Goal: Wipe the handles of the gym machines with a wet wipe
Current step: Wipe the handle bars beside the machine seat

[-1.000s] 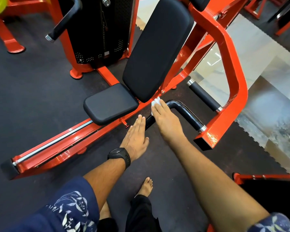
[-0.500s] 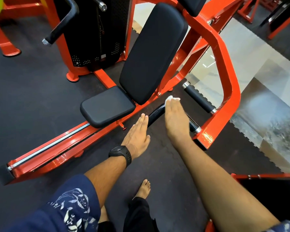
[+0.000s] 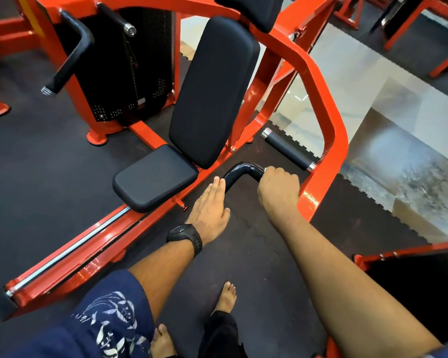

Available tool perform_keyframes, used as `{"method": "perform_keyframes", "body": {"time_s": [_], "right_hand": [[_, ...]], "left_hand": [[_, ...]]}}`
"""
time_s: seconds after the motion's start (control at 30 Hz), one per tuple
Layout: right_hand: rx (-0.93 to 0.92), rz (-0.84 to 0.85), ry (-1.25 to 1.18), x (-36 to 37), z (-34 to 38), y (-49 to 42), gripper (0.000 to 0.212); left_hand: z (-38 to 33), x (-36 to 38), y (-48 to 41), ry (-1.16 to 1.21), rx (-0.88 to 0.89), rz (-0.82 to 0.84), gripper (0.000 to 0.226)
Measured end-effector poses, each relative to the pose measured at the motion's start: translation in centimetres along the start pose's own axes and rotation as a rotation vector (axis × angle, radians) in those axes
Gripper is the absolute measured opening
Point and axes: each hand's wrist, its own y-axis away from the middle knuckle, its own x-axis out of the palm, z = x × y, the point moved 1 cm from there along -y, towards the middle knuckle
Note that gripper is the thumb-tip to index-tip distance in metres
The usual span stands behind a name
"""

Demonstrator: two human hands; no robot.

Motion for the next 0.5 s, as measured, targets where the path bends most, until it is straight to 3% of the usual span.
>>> {"method": "perform_keyframes", "body": {"time_s": [0.17,0.3,0.37,0.5], "right_hand": [[-0.176,-0.039,-0.08,0.0,2.1,0.9,0.029],[-0.021,-0.018,-0.037,0.2,-1.6,1.0,0.014],[-0.027,-0.002,-0.044,0.2,-1.2,1.6,0.019],[-0.013,-0.115,-0.413,-0.3,-0.4,1.7,0.04]], "left_hand": [[-0.2,-0.1,-0.3,-0.011,0.016,0.006,0.08],[-0.5,-0.5,-0.8,-0.023,0.054,0.02,0.079],[-0.8,-0.6,-1.1,-0.031,0.055,0.014,0.078],[-1.8,-0.9,-2.0,-0.028,0.078,0.01,0.077]]}}
